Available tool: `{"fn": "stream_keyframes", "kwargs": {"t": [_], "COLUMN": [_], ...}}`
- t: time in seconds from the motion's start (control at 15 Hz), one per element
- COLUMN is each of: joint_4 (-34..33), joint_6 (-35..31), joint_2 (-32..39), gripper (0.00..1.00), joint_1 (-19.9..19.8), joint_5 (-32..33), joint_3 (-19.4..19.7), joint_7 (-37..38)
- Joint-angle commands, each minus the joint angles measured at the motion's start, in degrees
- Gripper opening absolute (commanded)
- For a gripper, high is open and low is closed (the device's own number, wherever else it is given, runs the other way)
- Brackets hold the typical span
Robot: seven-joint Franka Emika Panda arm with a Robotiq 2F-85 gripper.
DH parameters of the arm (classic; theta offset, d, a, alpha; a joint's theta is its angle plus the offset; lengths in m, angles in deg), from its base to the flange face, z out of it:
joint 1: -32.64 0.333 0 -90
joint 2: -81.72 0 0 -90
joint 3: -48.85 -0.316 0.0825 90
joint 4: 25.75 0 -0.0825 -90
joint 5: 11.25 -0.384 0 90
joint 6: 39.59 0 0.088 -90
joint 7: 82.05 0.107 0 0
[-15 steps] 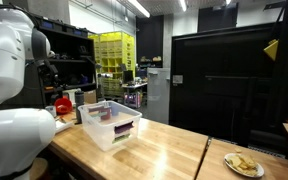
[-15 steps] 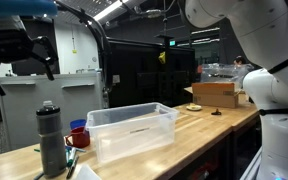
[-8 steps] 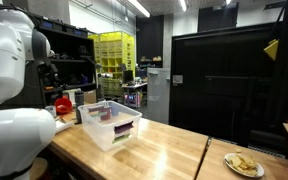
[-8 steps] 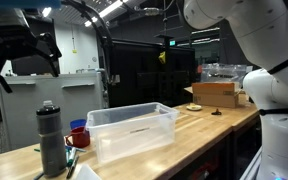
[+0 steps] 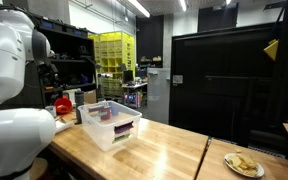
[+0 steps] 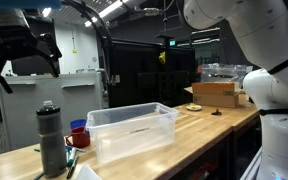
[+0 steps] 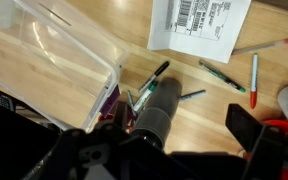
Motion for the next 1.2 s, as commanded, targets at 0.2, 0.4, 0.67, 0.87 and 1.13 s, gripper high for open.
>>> {"fn": "stream_keyframes", "kwargs": {"t": [0.2, 0.4, 0.67, 0.87, 1.13], "joint_4": [-4.57, -9.30, -16.20, -18.89, -22.33], "joint_6": [1.29, 1.83, 2.78, 3.36, 4.70], "joint_2": [3.14, 6.43, 11.02, 13.04, 15.04], "gripper": [1.00, 1.00, 1.00, 1.00, 1.00], "joint_1": [0.63, 0.69, 2.08, 0.81, -0.07], "joint_5": [0.13, -0.41, -1.62, -0.94, -0.94], "joint_3": [0.99, 1.65, 5.55, 4.98, 5.66], "joint_7": [4.49, 9.09, 11.70, 14.00, 15.76]}}
